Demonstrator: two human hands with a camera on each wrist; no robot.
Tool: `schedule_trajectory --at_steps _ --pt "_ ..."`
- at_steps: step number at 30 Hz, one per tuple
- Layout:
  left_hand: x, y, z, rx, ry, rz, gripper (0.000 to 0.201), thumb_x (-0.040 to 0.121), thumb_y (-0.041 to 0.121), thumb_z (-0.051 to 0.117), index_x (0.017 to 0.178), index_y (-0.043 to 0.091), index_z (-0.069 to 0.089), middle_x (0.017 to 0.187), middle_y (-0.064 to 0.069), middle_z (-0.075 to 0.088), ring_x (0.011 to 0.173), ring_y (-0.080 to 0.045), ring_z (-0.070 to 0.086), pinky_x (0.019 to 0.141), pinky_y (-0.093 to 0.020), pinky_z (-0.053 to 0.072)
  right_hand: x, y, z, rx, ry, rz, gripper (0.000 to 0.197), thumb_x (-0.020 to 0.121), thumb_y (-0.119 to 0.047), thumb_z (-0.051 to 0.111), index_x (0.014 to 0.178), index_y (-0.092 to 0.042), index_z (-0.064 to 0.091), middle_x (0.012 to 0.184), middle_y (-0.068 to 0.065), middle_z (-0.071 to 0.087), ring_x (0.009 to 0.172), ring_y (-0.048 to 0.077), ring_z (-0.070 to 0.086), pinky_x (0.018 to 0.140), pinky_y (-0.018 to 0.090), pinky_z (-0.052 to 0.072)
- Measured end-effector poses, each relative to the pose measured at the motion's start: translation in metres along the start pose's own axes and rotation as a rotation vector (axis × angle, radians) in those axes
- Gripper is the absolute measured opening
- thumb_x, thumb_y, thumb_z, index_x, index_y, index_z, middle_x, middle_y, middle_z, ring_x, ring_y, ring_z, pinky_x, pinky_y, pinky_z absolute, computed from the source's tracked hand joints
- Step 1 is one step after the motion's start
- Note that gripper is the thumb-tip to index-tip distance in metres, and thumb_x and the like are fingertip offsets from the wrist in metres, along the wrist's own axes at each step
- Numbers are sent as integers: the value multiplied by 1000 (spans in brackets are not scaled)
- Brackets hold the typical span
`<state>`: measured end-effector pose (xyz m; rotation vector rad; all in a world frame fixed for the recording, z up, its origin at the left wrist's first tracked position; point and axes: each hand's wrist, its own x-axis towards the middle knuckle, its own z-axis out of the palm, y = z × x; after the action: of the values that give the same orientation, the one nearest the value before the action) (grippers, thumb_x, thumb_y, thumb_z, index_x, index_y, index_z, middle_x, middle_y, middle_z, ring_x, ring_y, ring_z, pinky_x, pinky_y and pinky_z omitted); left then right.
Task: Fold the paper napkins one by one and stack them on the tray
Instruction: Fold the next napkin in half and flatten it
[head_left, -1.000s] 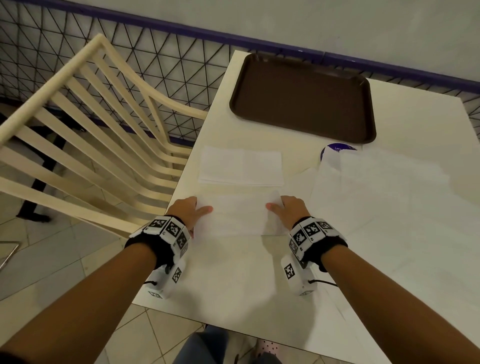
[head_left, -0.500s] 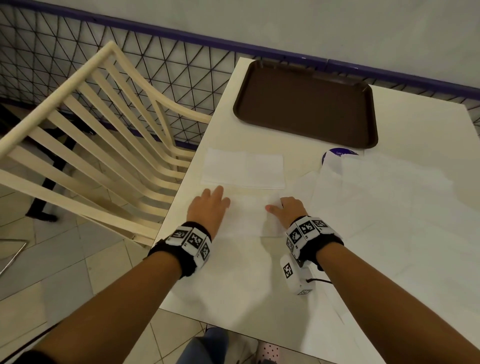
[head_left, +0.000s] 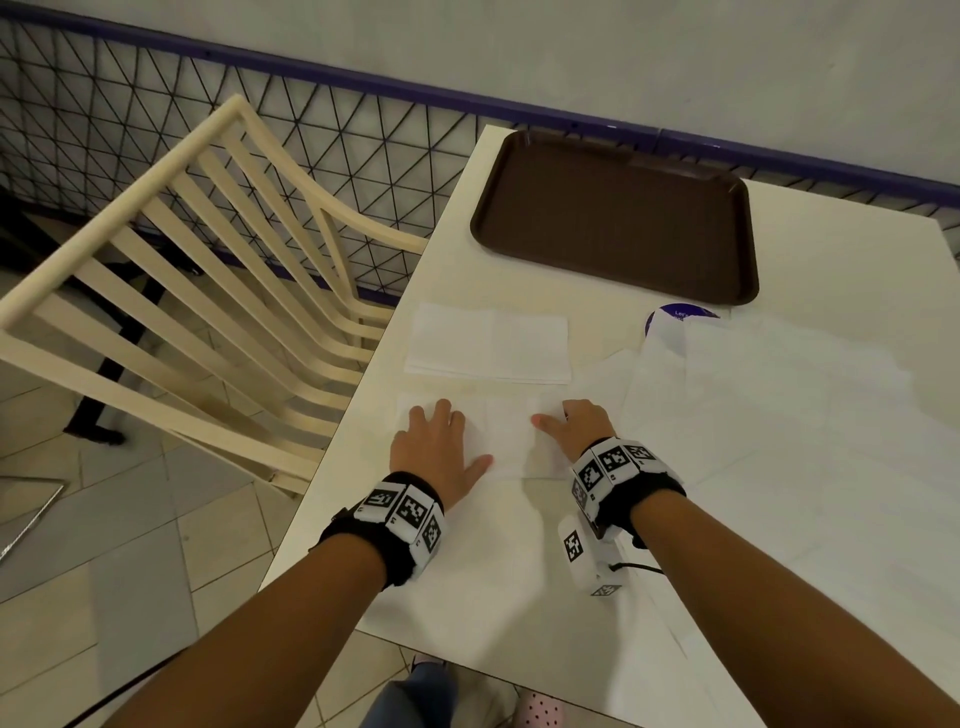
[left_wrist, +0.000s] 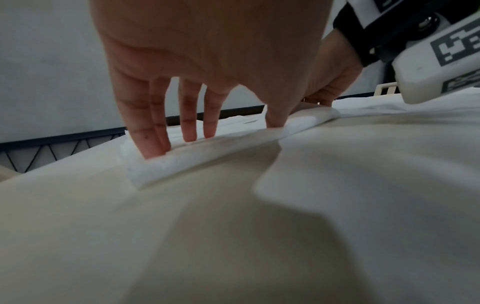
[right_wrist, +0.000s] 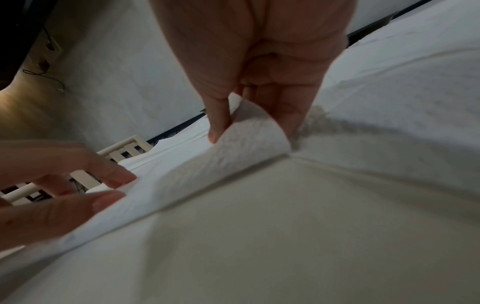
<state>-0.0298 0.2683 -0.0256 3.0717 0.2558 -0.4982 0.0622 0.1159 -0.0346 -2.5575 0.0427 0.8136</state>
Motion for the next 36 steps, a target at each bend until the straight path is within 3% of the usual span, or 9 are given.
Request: schedule_trajectory --at_steps 6,10,17,20,25,28,30,34,36 --pt "-7 -2 2 36 26 -8 60 95 54 28 134 9 33 133 -4 33 111 -23 41 78 -27 42 -6 2 -1 88 43 -60 41 93 -37 50 63 -13 37 68 3 44 82 24 45 65 29 32" --pt "-8 -6 1 53 8 3 58 97 48 26 139 8 27 138 -5 30 116 -23 40 79 -27 44 -14 5 -3 265 44 -94 42 91 -38 55 118 -6 54 118 14 57 114 27 51 94 32 37" --pt "-8 -10 0 70 9 30 59 98 48 25 141 8 25 140 -4 29 117 -23 39 81 -27 45 -32 27 -13 453 -186 -62 55 79 -5 71 127 -4 45 123 15 61 103 25 60 71 22 49" --pt "-8 -10 -1 106 22 41 61 97 51 27 140 8 25 138 -4 30 116 -22 39 77 -25 43 -33 27 -19 425 -196 -69 51 80 -3 70 126 -3 47 123 19 61 109 29 60 91 34 48" --pt "-6 -13 -1 121 30 55 65 95 54 30 142 10 23 138 -2 31 120 -21 37 80 -24 44 -36 26 -23 461 -208 -54 48 82 -10 69 125 -3 49 123 17 60 96 20 56 70 17 46" --pt "-6 -15 -1 103 37 63 70 91 59 33 140 10 26 137 -1 33 119 -20 38 77 -23 44 -38 29 -21 375 -252 -58 48 82 -8 69 126 -2 50 126 15 60 109 25 59 87 26 48" --pt "-5 -16 0 96 37 68 71 89 61 35 140 11 27 136 -1 34 118 -19 38 76 -23 43 -38 30 -22 318 -257 -70 44 83 -6 67 124 -1 52 124 14 61 110 26 60 91 26 46" --pt "-3 -17 2 109 32 79 72 89 61 37 140 11 27 137 -1 33 120 -19 37 76 -23 43 -35 28 -26 289 -225 -70 21 84 -5 65 101 -10 54 80 1 63 53 7 55 48 9 42" --pt "-2 -17 2 111 24 72 73 89 60 38 140 11 26 138 -2 32 121 -20 36 76 -24 44 -34 25 -25 203 -206 -63 20 84 -6 65 97 -12 50 65 -4 54 49 8 49 44 13 37"
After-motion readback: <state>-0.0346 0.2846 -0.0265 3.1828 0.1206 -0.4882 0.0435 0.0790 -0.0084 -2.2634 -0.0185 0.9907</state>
